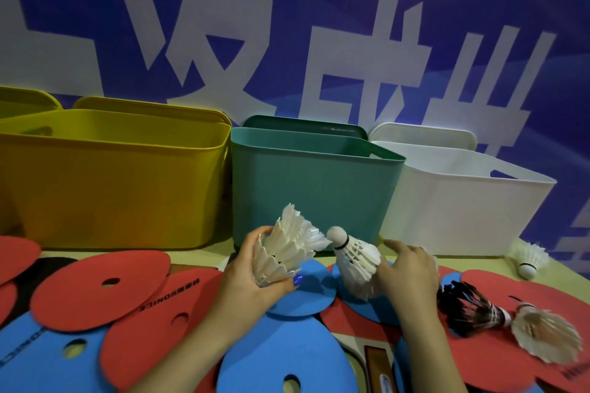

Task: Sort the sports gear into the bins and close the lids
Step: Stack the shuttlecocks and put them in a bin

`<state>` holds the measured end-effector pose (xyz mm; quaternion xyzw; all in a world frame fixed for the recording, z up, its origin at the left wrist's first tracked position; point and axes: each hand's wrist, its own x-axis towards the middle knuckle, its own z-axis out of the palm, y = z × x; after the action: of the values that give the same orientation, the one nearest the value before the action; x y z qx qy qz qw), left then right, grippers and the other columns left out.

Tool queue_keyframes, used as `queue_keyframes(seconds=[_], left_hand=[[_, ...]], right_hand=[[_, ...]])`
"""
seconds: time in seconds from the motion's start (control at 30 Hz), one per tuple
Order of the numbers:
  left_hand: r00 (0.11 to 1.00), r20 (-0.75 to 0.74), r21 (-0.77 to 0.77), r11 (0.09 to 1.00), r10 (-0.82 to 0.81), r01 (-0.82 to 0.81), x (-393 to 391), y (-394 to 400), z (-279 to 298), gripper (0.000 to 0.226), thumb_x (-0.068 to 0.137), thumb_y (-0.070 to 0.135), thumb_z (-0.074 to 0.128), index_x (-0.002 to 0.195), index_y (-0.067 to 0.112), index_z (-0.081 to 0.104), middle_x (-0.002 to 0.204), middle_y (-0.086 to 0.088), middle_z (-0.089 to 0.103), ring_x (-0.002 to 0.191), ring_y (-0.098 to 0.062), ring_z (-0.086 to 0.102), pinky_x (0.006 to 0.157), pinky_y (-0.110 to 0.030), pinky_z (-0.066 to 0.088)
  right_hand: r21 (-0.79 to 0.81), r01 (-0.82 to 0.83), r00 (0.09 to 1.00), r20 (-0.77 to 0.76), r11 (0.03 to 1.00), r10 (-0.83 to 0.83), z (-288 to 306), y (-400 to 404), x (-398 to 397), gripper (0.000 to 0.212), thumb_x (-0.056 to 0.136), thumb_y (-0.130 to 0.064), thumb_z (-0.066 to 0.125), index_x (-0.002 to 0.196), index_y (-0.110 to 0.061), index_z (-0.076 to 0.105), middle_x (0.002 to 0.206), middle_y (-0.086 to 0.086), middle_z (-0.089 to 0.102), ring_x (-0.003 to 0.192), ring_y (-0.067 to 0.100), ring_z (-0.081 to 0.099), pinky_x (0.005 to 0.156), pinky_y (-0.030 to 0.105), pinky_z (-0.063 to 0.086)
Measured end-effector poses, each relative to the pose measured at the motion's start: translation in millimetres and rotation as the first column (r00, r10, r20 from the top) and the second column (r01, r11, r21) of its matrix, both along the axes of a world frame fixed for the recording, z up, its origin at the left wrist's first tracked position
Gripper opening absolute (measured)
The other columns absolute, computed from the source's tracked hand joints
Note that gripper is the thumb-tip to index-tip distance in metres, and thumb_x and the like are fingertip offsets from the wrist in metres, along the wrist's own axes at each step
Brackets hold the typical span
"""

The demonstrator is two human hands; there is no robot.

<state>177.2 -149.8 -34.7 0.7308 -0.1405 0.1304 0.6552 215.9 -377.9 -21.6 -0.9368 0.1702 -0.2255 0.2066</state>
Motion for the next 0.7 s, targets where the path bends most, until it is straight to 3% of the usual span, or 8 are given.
queue_keyframes(seconds=[0.17,0.27,0.33,0.4,0.5,0.6,0.67,0.7], left_hand=[[1.000,-0.028,0.040,0.999,-0.004,0.005,2.9,1.4,-4.0,0.065,0.069,0.009,0.082,0.111,0.043,0.046,0.104,0.017,0.065,0.096,0.000,0.063,0.073,-0.013,0.048],[1.000,-0.029,0.060,0.998,-0.001,0.003,4.0,1.7,-4.9,0.065,0.070,0.007,0.082,0.111,0.044,0.046,0.101,0.020,0.065,0.095,-0.001,0.064,0.073,-0.014,0.048],[1.000,-0.028,0.062,0.998,0.000,0.002,3.7,1.7,-4.3,0.065,0.070,0.007,0.081,0.112,0.041,0.046,0.103,0.015,0.065,0.093,0.000,0.063,0.072,-0.013,0.048],[1.000,-0.021,0.068,0.998,-0.001,0.003,3.3,1.5,-3.4,0.064,0.070,0.006,0.081,0.114,0.037,0.046,0.105,0.013,0.064,0.092,0.000,0.063,0.072,-0.013,0.048],[1.000,-0.016,0.064,0.998,-0.004,0.005,3.5,1.9,-3.6,0.063,0.069,0.007,0.083,0.114,0.034,0.048,0.106,0.013,0.063,0.093,-0.001,0.064,0.072,-0.012,0.048],[1.000,-0.007,0.048,0.999,-0.003,0.004,3.7,2.4,-3.9,0.064,0.064,0.016,0.083,0.115,0.035,0.048,0.108,0.012,0.063,0.094,-0.003,0.064,0.073,-0.015,0.049],[1.000,0.000,0.047,0.999,-0.004,0.004,4.3,2.4,-4.2,0.064,0.063,0.019,0.082,0.115,0.036,0.048,0.109,0.012,0.062,0.096,-0.006,0.064,0.075,-0.019,0.050],[1.000,0.001,0.046,0.999,-0.002,0.002,4.5,2.3,-4.2,0.064,0.062,0.022,0.081,0.115,0.037,0.048,0.108,0.012,0.062,0.096,-0.007,0.064,0.076,-0.019,0.051]], right_hand=[[-0.079,-0.104,0.992,-0.075,0.992,0.098,1.7,5.6,0.6,0.026,0.089,-0.030,0.050,0.107,-0.029,0.070,0.114,0.003,0.064,0.118,0.026,0.047,0.103,0.041,0.029],[-0.070,-0.114,0.988,-0.108,0.991,0.106,6.3,10.0,-2.0,0.026,0.089,-0.020,0.044,0.090,-0.027,0.069,0.086,0.001,0.058,0.112,0.023,0.049,0.109,0.046,0.019],[-0.027,-0.098,0.993,-0.068,0.995,0.096,6.1,11.3,-1.3,0.025,0.090,-0.017,0.041,0.082,-0.024,0.064,0.077,-0.002,0.057,0.103,0.023,0.053,0.113,0.050,0.010],[0.025,-0.075,0.997,0.016,0.997,0.075,3.6,8.7,1.3,0.026,0.094,-0.019,0.039,0.091,-0.023,0.065,0.083,0.001,0.066,0.099,0.026,0.058,0.114,0.051,0.006],[0.132,-0.057,0.979,0.204,0.990,0.029,3.5,4.3,2.9,0.031,0.093,-0.009,0.040,0.110,-0.018,0.064,0.073,0.005,0.064,0.089,0.031,0.060,0.115,0.046,0.010],[0.233,-0.130,0.948,0.313,0.964,0.052,7.6,4.1,-1.0,0.027,0.094,-0.010,0.041,0.107,-0.010,0.065,0.074,0.008,0.064,0.086,0.032,0.060,0.115,0.037,0.008],[0.237,-0.246,0.920,0.362,0.940,0.149,10.0,7.5,-4.9,0.026,0.096,-0.021,0.045,0.099,-0.009,0.068,0.081,0.007,0.067,0.087,0.030,0.061,0.107,0.037,0.026],[0.240,-0.332,0.897,0.379,0.912,0.226,10.9,10.2,-7.2,0.025,0.096,-0.025,0.046,0.096,-0.011,0.068,0.082,0.002,0.066,0.086,0.026,0.061,0.095,0.035,0.037]])
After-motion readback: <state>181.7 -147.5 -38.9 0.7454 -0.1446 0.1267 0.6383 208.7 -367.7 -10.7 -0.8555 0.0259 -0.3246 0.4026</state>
